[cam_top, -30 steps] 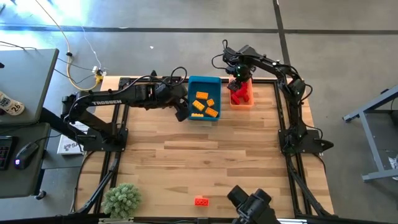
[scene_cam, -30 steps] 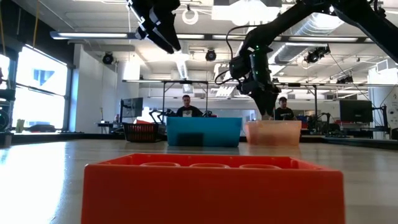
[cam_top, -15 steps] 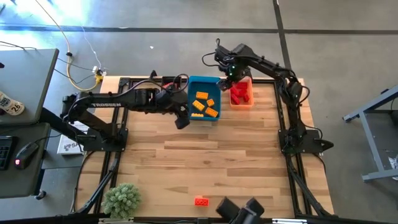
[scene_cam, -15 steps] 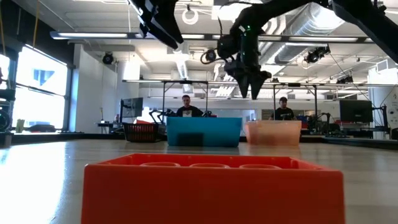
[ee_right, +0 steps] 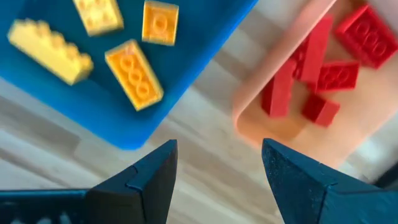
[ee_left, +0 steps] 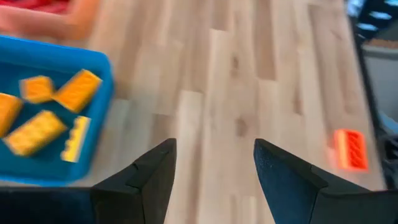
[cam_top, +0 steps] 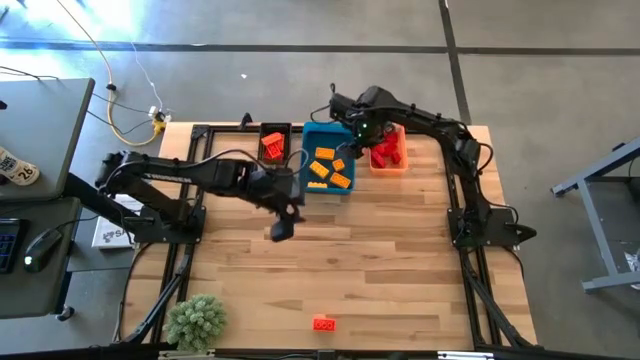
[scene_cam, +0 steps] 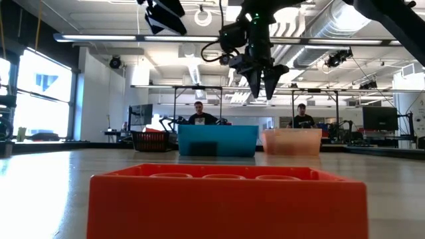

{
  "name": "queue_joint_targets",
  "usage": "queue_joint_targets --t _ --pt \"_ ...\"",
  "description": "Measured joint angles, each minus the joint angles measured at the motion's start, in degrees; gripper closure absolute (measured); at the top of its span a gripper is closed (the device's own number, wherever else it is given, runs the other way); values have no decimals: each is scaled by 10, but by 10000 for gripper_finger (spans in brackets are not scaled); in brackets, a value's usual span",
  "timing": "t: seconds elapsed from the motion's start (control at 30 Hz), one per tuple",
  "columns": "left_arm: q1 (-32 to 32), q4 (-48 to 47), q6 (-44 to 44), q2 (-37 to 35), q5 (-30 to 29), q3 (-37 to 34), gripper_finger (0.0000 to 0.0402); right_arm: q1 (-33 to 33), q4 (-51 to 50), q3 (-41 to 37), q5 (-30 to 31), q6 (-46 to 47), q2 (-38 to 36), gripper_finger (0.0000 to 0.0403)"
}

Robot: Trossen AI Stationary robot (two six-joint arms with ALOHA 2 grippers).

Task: Sort & place blocks by color
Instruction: Put the orange game piece into the black bin

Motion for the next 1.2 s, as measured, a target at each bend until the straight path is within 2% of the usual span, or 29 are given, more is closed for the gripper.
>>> queue_joint_targets --t 0.17,0.43,0.63,1.03,1.2 --pt "-38 -11 -8 0 14 0 199 42 -41 0 29 23 0 181" --pt "-95 -6 -37 4 14 0 199 109 -38 0 65 36 -10 181" --pt "-139 7 -83 26 11 0 199 140 -38 0 70 57 -15 181" --pt "-230 38 -156 94 -111 0 199 168 -37 0 74 109 -19 181" --pt "-255 27 -162 111 -112 0 199 175 -37 0 16 129 -19 181"
